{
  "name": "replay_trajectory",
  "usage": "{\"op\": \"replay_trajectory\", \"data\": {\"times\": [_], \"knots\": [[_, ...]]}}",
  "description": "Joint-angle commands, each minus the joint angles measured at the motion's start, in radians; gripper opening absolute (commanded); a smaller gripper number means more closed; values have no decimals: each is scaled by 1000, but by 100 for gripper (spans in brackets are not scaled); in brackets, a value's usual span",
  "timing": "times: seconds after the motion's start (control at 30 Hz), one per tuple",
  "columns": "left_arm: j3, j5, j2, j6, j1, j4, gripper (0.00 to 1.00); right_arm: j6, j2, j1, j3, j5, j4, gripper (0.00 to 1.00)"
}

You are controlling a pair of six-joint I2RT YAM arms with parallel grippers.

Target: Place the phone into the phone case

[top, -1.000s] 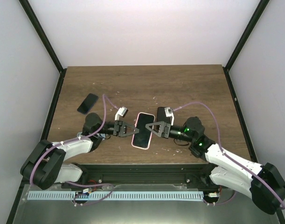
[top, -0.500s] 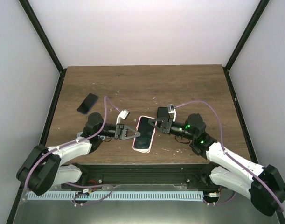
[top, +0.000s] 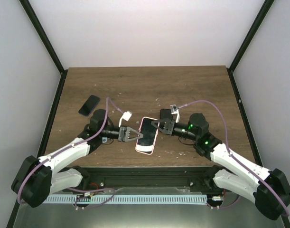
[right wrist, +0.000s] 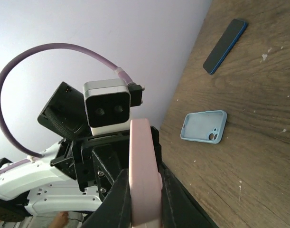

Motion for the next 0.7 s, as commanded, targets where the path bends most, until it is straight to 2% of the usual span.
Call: {"op": "replay_trajectory", "data": {"times": [0.0,0.1,0.13,0.23,0.3,0.33,0.57,0.67], "knots": [[45,-105,-20,123,3,-197,3,11,-9,-2,40,-13,29,1],[55,-124,-30,135,2,-228,3,13,-17,-1,33,-5,23,1],[57,-126,-36,135,1,-228,3,15,-18,-2,33,-4,20,3],[60,-123,-56,105,1,-199,3,25,-17,-2,34,-28,24,37],[63,-123,-73,75,2,-174,3,24,-6,0,31,-68,30,52],[63,-128,-82,58,2,-157,3,24,3,-2,28,-95,35,57],[79,-244,-155,-17,2,-93,3,37,48,15,-38,-218,121,67],[74,-262,-148,-49,1,-7,3,48,66,35,-47,-242,155,66]]}}
